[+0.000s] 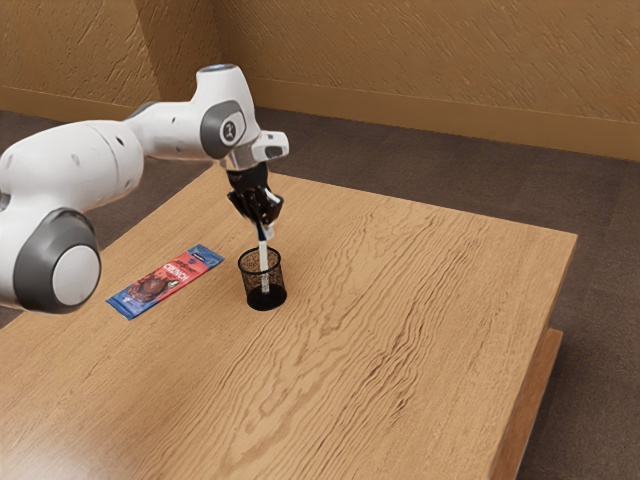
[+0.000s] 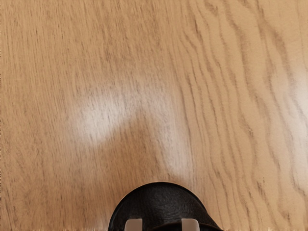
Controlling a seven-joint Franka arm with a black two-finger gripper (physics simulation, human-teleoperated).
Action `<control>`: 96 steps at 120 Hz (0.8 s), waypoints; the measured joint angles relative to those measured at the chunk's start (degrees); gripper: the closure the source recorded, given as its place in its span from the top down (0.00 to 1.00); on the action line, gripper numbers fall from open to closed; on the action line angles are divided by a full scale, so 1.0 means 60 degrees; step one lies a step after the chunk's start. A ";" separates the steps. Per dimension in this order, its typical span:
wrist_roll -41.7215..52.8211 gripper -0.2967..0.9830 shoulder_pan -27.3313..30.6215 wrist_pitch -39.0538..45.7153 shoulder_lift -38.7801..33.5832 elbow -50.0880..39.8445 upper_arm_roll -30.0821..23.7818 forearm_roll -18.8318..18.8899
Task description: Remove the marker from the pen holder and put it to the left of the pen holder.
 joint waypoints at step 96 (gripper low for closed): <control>-0.0244 0.15 -0.0798 -0.2768 -0.1392 -0.0396 0.1909 0.0374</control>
